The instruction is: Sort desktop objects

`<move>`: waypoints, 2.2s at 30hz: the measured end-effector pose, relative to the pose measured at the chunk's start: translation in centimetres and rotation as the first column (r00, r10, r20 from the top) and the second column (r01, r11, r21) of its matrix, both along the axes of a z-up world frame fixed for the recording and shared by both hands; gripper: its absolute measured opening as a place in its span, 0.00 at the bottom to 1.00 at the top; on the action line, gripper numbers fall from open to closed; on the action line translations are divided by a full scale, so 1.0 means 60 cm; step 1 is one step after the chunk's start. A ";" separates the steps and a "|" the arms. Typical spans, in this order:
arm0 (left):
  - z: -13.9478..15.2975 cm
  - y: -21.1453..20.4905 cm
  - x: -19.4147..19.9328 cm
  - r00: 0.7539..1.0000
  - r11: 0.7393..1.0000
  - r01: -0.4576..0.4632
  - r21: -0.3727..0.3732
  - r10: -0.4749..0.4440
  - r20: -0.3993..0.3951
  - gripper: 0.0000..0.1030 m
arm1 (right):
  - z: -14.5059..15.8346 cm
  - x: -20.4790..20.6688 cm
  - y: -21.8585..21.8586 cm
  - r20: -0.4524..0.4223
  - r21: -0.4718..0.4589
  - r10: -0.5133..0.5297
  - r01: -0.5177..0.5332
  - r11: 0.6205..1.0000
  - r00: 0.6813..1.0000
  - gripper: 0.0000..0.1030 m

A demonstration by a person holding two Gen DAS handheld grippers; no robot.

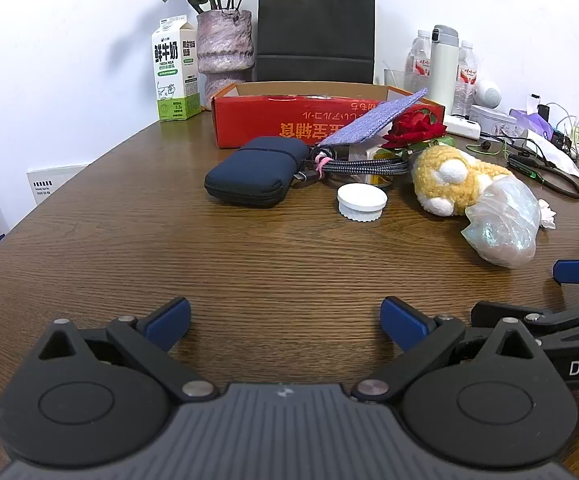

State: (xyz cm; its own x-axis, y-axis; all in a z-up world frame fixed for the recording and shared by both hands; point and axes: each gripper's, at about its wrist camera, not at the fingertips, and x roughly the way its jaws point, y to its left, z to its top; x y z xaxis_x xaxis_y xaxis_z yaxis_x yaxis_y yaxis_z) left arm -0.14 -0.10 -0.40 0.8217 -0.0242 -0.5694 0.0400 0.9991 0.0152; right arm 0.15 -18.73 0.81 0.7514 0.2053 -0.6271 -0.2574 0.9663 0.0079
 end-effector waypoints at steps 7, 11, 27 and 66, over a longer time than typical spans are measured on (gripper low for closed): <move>0.000 0.000 0.000 1.000 1.000 0.000 0.000 0.000 0.000 1.00 | 0.000 0.000 0.000 0.000 0.000 0.000 0.000 1.000 1.000 1.00; 0.001 0.000 0.000 1.000 1.000 0.000 0.001 0.000 0.002 1.00 | 0.000 -0.001 0.000 0.000 0.000 0.000 0.000 1.000 1.000 1.00; 0.002 0.000 -0.002 1.000 1.000 0.000 0.005 0.000 0.005 1.00 | 0.001 0.000 0.000 -0.003 -0.002 0.004 -0.004 1.000 1.000 1.00; 0.113 0.000 0.006 0.994 0.984 0.110 -0.140 -0.107 0.025 0.40 | 0.113 -0.027 -0.063 0.128 0.251 0.127 -0.156 0.955 0.984 0.37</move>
State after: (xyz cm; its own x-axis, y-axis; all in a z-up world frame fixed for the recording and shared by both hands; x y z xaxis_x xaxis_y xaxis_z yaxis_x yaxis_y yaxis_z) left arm 0.21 -0.11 6.38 0.8192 -0.1929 -0.5400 0.1492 0.9810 -0.1242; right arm -1.49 -22.50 7.57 0.7635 0.4593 -0.4539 -0.4049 0.8881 0.2175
